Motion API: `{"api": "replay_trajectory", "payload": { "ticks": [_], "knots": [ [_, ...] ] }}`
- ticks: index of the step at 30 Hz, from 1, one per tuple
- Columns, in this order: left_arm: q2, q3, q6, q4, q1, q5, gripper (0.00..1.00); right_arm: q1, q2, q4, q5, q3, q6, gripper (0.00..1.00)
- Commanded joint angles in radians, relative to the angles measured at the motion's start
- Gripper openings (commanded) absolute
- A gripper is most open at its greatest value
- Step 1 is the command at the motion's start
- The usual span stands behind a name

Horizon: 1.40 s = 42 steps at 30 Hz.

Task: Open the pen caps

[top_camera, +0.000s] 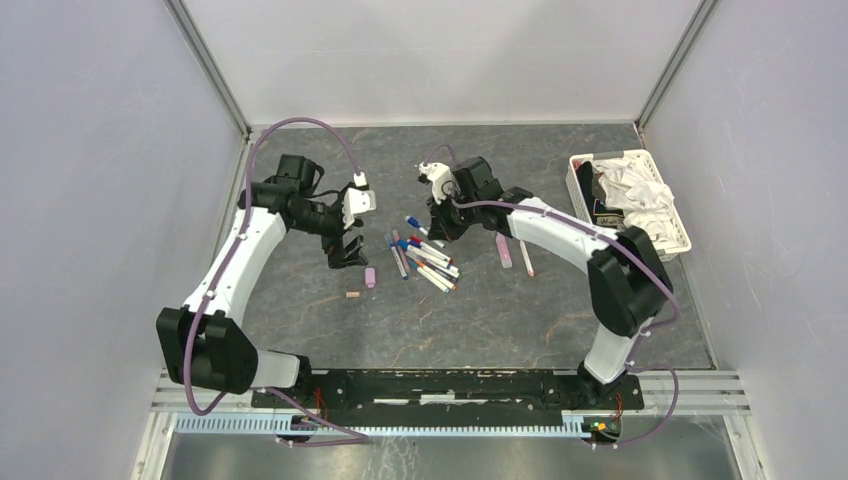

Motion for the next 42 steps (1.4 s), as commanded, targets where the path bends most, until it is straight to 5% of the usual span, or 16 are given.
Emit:
{"api": "replay_trajectory", "payload": {
  "ticks": [1,13,23,29,33,35,38,42],
  "knots": [
    [-0.045,-0.041,0.121,0.074,-0.047,0.032,1.0,0.034,-0.107,0.001,-0.281,0.004,0.064,0.0],
    [-0.035,-0.056,0.199,0.068,-0.133,-0.012,0.96,0.082,-0.052,0.033,-0.58,0.058,0.122,0.0],
    [-0.034,-0.081,0.263,-0.025,-0.177,-0.031,0.67,0.086,-0.005,0.102,-0.657,0.085,0.191,0.0],
    [-0.046,-0.092,0.285,-0.027,-0.184,-0.07,0.39,0.086,0.008,0.092,-0.664,0.096,0.19,0.0],
    [-0.061,-0.088,0.286,-0.023,-0.186,-0.079,0.11,0.091,0.025,0.095,-0.664,0.092,0.198,0.31],
    [-0.067,-0.084,0.283,-0.02,-0.189,-0.076,0.1,0.1,0.04,0.112,-0.665,0.098,0.22,0.43],
    [-0.069,-0.077,0.272,-0.023,-0.193,-0.067,0.1,0.115,0.074,0.133,-0.682,0.127,0.252,0.5],
    [-0.072,-0.077,0.271,-0.031,-0.196,-0.062,0.08,0.122,0.104,0.18,-0.697,0.146,0.303,0.44]
  ]
}}
